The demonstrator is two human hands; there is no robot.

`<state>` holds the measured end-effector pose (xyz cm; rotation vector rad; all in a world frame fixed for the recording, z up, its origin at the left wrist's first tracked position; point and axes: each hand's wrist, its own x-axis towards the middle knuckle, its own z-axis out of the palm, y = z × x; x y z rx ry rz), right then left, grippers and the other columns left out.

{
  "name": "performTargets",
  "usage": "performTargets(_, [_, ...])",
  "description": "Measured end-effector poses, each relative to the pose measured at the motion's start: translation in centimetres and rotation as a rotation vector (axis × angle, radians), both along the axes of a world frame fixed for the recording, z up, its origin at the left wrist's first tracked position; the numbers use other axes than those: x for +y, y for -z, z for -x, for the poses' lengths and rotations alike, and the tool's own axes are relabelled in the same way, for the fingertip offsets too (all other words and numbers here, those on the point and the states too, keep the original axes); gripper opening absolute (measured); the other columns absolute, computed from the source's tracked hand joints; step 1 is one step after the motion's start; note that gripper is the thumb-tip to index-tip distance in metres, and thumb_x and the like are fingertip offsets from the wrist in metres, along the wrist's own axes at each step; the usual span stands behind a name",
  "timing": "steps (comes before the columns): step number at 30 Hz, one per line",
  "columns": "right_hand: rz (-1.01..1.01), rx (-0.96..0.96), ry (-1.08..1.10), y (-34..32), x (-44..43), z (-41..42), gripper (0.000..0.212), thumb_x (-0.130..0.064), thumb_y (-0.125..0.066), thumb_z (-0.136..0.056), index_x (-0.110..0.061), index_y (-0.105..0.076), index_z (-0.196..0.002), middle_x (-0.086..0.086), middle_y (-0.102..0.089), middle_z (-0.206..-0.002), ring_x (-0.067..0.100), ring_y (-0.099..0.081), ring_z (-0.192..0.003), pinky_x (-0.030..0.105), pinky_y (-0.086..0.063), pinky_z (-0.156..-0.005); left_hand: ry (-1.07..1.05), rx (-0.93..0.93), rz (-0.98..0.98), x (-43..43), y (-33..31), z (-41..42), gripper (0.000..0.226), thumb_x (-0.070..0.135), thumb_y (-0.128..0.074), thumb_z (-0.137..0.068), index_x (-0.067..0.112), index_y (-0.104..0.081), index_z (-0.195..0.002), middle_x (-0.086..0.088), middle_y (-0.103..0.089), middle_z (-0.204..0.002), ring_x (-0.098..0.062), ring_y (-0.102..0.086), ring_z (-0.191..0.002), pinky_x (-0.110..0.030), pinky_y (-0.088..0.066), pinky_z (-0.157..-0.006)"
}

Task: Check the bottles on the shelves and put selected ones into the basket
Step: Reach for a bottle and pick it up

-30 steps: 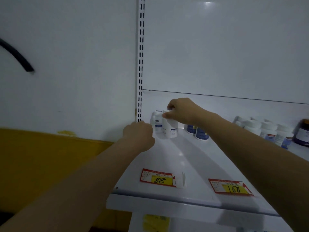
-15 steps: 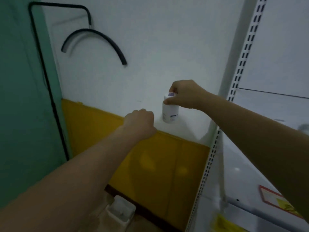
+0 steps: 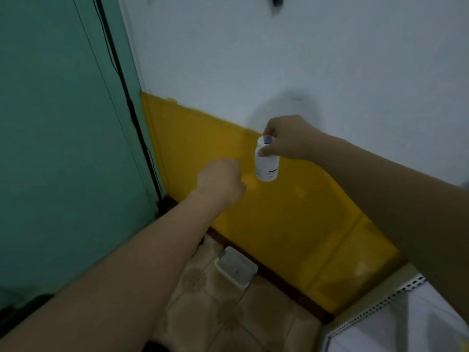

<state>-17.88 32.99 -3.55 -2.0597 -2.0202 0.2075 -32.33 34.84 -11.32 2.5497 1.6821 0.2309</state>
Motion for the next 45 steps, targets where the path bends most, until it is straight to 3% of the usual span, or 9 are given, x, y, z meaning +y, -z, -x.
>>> performTargets(5, [0.07,0.033,-0.02,9.2,7.4,-1.3,0.047,-0.033,-0.068,-0.084,0.002,-0.059,-0.113,0.019,-0.062,-0.111,0.033,-0.057,-0.102,0.044,-0.047,-0.079,-0.001,0.03,0.085,5.0,9.1,-1.5,0.019,0.025,-0.051,-0.092,0.014,-0.036,-0.087,-0.009,-0.045,-0.098,-0.029,-0.049,-0.097,-0.035,-0.035,-0.065])
performTargets(8, [0.126,0.101,-0.043,15.6,11.6,-2.6,0.043,-0.031,-0.069,-0.085,-0.003,-0.055,-0.115,0.011,-0.058,-0.11,0.025,-0.052,-0.09,0.035,-0.041,-0.067,-0.03,0.043,0.103,8.2,14.8,-1.8,0.015,0.025,-0.05,-0.093,0.012,-0.042,-0.091,-0.01,-0.051,-0.107,-0.029,-0.05,-0.1,-0.033,-0.034,-0.067])
performTargets(13, [0.232,0.231,-0.03,26.9,17.0,-3.9,0.04,-0.022,-0.068,-0.086,-0.004,-0.054,-0.119,0.016,-0.057,-0.116,0.03,-0.055,-0.096,0.041,-0.048,-0.075,-0.039,0.059,0.158,12.6,23.8,-1.8,0.025,0.029,-0.05,-0.092,0.011,-0.05,-0.11,-0.01,-0.052,-0.116,-0.029,-0.049,-0.106,-0.034,-0.039,-0.074])
performTargets(16, [0.306,0.282,0.001,34.5,19.3,-4.1,0.037,-0.022,-0.068,-0.087,-0.004,-0.054,-0.116,0.016,-0.057,-0.114,0.029,-0.053,-0.091,0.037,-0.041,-0.07,-0.042,0.077,0.201,14.6,29.5,-1.6,0.034,0.03,-0.048,-0.093,0.01,-0.048,-0.121,-0.011,-0.05,-0.125,-0.029,-0.049,-0.111,-0.037,-0.042,-0.081])
performTargets(20, [0.344,0.34,0.068,45.2,21.2,-4.5,0.036,-0.021,-0.068,-0.087,-0.004,-0.054,-0.115,0.016,-0.058,-0.114,0.031,-0.055,-0.1,0.038,-0.045,-0.079,-0.087,0.043,0.297,16.2,38.4,-0.8,0.04,0.03,-0.047,-0.095,0.013,-0.042,-0.131,-0.008,-0.049,-0.129,-0.025,-0.048,-0.114,-0.033,-0.04,-0.083])
performTargets(26, [0.413,0.356,0.138,61.9,21.6,-4.3,0.038,-0.019,-0.069,-0.087,-0.006,-0.054,-0.119,0.014,-0.057,-0.124,0.031,-0.055,-0.112,0.039,-0.049,-0.088,0.002,0.104,0.408,17.8,53.9,-0.9,0.037,0.029,-0.05,-0.092,0.011,-0.046,-0.124,-0.006,-0.051,-0.123,-0.022,-0.047,-0.113,-0.032,-0.041,-0.092])
performTargets(35, [0.483,0.274,0.191,85.1,21.8,-4.5,0.052,-0.019,-0.066,-0.089,-0.005,-0.047,-0.135,0.013,-0.05,-0.138,0.029,-0.048,-0.127,0.042,-0.042,-0.104,0.056,0.141,0.46,18.5,74.1,-2.0,0.041,0.034,-0.047,-0.093,0.012,-0.042,-0.127,-0.005,-0.047,-0.126,-0.023,-0.043,-0.117,-0.032,-0.039,-0.094])
performTargets(45, [0.489,0.206,0.221,100.0,21.2,-3.7,0.043,-0.017,-0.064,-0.09,-0.003,-0.048,-0.127,0.017,-0.051,-0.129,0.029,-0.05,-0.12,0.035,-0.041,-0.096,0.063,0.14,0.522,17.3,88.1,-2.4,0.046,0.036,-0.048,-0.093,0.01,-0.04,-0.13,-0.008,-0.045,-0.129,-0.026,-0.043,-0.118,-0.034,-0.04,-0.093])
